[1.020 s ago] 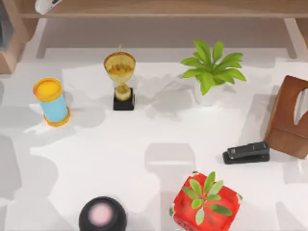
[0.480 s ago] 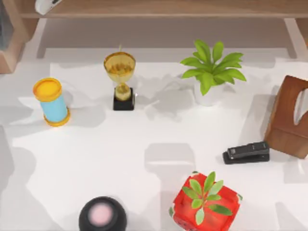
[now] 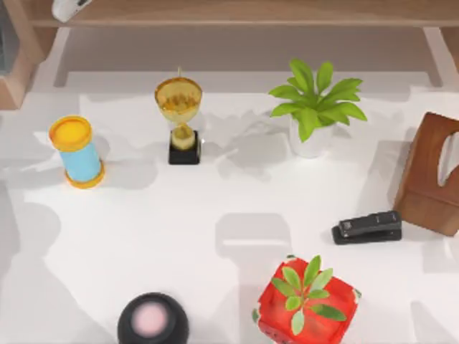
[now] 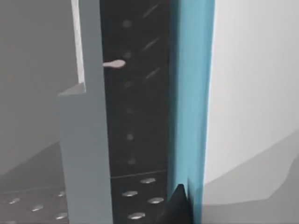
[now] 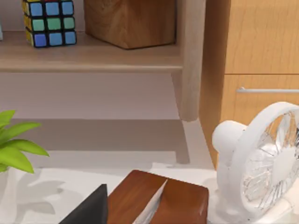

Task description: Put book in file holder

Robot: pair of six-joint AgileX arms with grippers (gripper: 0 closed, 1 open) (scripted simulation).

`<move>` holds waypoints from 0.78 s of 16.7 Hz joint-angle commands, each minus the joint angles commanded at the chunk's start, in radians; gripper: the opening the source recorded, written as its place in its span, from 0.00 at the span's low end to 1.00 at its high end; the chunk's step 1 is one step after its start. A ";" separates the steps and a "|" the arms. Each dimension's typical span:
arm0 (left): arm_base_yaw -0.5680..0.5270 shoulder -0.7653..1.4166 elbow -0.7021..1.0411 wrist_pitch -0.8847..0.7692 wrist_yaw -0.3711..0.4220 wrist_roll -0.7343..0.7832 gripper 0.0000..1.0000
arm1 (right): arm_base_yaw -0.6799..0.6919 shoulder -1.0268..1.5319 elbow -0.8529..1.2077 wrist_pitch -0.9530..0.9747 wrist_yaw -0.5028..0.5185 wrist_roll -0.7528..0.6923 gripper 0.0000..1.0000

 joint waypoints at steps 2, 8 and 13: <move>-0.004 0.031 0.025 -0.001 -0.008 -0.001 0.00 | 0.000 0.000 0.000 0.000 0.000 0.000 1.00; -0.004 0.036 0.028 -0.002 -0.009 -0.001 0.15 | 0.000 0.000 0.000 0.000 0.000 0.000 1.00; -0.004 0.036 0.028 -0.002 -0.009 -0.001 0.53 | 0.000 0.000 0.000 0.000 0.000 0.000 1.00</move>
